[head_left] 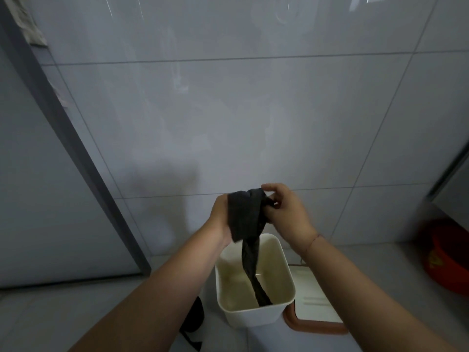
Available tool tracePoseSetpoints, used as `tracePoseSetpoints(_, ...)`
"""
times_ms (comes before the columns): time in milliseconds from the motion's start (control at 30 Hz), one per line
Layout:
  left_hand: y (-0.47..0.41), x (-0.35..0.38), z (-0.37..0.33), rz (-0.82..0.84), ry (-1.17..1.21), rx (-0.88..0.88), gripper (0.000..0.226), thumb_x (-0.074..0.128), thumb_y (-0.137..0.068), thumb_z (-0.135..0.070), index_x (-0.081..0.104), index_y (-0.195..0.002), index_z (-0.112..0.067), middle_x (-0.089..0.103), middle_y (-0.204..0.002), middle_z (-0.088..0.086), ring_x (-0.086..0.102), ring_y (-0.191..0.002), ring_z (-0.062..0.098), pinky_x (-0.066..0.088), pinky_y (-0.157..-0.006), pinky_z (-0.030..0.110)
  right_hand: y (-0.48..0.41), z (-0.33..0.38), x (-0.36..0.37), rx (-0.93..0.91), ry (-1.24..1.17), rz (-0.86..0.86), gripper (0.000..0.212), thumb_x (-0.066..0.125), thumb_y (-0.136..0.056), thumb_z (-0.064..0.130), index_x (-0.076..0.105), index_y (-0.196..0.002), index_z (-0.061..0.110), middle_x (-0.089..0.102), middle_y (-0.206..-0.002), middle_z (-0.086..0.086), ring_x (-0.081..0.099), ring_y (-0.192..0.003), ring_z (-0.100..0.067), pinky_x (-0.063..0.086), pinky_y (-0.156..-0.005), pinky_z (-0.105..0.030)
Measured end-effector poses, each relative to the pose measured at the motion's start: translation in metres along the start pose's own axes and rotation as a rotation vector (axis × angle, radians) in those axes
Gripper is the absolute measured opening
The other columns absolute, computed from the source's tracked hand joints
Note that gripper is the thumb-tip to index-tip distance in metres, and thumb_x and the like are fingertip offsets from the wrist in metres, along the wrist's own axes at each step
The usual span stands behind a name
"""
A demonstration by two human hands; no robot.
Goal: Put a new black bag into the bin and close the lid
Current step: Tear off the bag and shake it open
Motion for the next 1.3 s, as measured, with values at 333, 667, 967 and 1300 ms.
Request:
tracePoseSetpoints(333, -0.015, -0.054, -0.002, -0.347, -0.177, 0.146, 0.016, 0.044, -0.081, 0.004, 0.057, -0.088, -0.004, 0.056, -0.060, 0.012, 0.048, -0.034, 0.011, 0.037, -0.041, 0.020, -0.009, -0.051, -0.045, 0.269, -0.331, -0.307, 0.022, 0.044, -0.088, -0.003, 0.065, -0.084, 0.004, 0.051, -0.059, -0.007, 0.039, -0.048, -0.014, 0.037, -0.039, -0.017)
tracePoseSetpoints(667, -0.024, -0.095, 0.019, -0.537, 0.118, 0.011, 0.026, 0.043, -0.094, -0.017, 0.055, -0.073, -0.008, 0.052, -0.055, 0.006, 0.042, -0.023, 0.007, 0.032, -0.036, 0.020, -0.010, -0.071, -0.043, 0.464, -1.000, -0.327, 0.010, 0.047, -0.093, 0.012, 0.056, -0.092, 0.007, 0.062, -0.076, -0.009, 0.061, -0.036, -0.007, 0.053, -0.041, -0.019)
tracePoseSetpoints(967, -0.020, -0.118, 0.039, -0.632, 0.494, -0.013, 0.009, 0.054, -0.089, -0.016, 0.055, -0.089, -0.007, 0.059, -0.086, 0.009, 0.057, -0.067, 0.018, 0.050, -0.054, 0.022, -0.013, -0.084, -0.041, 0.579, -1.096, -0.236, 0.024, 0.031, -0.094, 0.003, 0.050, -0.081, 0.008, 0.054, -0.066, -0.009, 0.043, -0.044, -0.010, 0.040, -0.037, -0.016)
tracePoseSetpoints(1300, -0.038, -0.124, 0.026, -0.524, 0.575, -0.043, 0.029, 0.053, -0.092, -0.007, 0.054, -0.120, -0.005, 0.055, -0.078, 0.005, 0.059, -0.082, 0.020, 0.054, -0.071, 0.029, -0.017, -0.083, -0.066, 0.364, -0.049, -0.188, 0.012, 0.053, -0.089, 0.013, 0.062, -0.084, 0.005, 0.055, -0.069, -0.010, 0.050, -0.053, -0.016, 0.041, -0.038, -0.017)
Point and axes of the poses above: each hand's wrist, its own y-axis away from the middle knuckle, its own x-axis out of the palm, z = x × y, the point moved 9 cm from there along -y, towards the middle knuckle
